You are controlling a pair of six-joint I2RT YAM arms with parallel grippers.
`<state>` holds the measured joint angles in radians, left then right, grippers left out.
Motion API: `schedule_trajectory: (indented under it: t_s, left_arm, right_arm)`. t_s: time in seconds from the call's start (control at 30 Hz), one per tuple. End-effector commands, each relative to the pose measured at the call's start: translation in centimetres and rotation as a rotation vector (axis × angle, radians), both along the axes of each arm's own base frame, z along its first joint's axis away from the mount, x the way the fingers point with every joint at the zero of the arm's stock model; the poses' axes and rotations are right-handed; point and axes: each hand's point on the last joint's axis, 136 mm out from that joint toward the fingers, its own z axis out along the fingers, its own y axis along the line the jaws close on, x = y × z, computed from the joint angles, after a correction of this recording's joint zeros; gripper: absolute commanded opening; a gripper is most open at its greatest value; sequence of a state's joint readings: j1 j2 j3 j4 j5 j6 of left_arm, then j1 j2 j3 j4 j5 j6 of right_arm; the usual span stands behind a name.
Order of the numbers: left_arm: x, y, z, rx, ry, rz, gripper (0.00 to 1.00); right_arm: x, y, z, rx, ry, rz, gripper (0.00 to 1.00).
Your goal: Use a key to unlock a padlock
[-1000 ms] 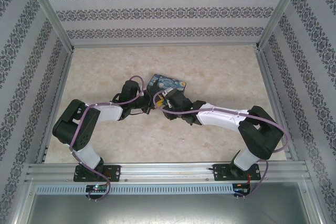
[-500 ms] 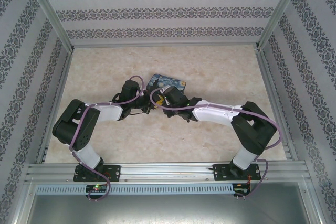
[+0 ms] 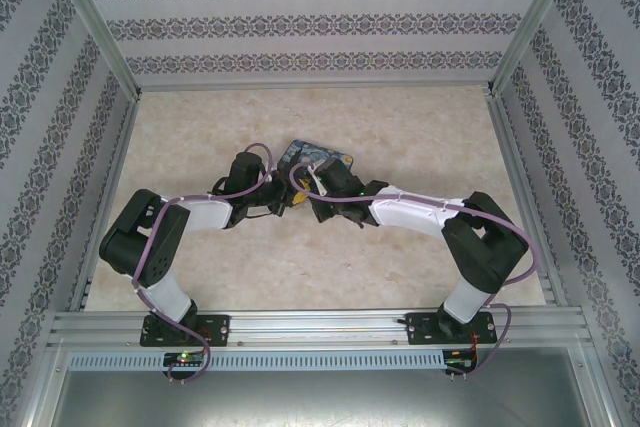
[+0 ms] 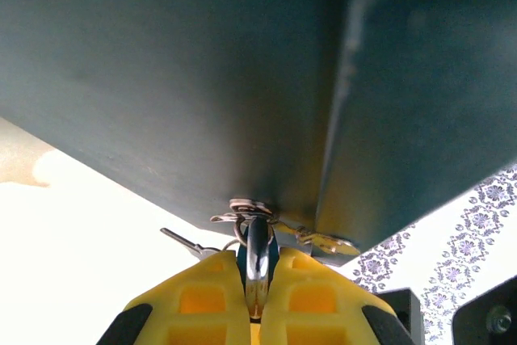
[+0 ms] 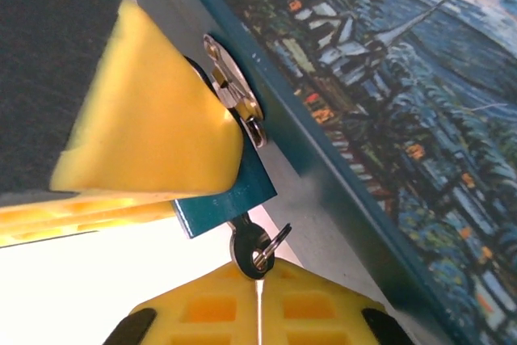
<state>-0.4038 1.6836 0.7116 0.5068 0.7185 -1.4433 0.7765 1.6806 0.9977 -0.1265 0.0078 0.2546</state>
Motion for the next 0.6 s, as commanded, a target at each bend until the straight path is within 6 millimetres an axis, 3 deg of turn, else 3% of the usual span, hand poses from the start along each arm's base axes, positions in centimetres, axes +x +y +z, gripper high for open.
schedule_trajectory:
  t_s: [0.0,0.03,0.13,0.23,0.47,0.57]
  left_arm:
    - [-0.1,-0.5,1.4,-0.016,-0.053,-0.036,0.00]
    - [-0.1,-0.5,1.3,-0.014,-0.050,-0.036,0.00]
    - [-0.1,-0.4,0.9,0.001,-0.052,-0.035,0.00]
    - [-0.3,-0.2,0.1,0.021,-0.047,-0.047,0.00]
    - [-1.9,0.2,-2.0,0.091,-0.029,-0.094,0.00]
    - [-2.8,0.1,-2.9,0.114,-0.018,-0.113,0.13]
  right_arm:
    - [0.6,1.2,3.5,0.130,-0.038,-0.003,0.33]
    - [0.4,0.9,3.7,0.147,-0.029,-0.011,0.41]
    - [-0.6,-0.2,4.5,0.210,0.001,-0.050,0.51]
    - [-1.5,-1.0,5.0,0.281,0.036,-0.096,0.54]
    - [-3.0,-1.6,3.7,0.435,0.150,-0.249,0.60]
    - [-3.3,-1.1,3.4,0.486,0.175,-0.287,0.62]
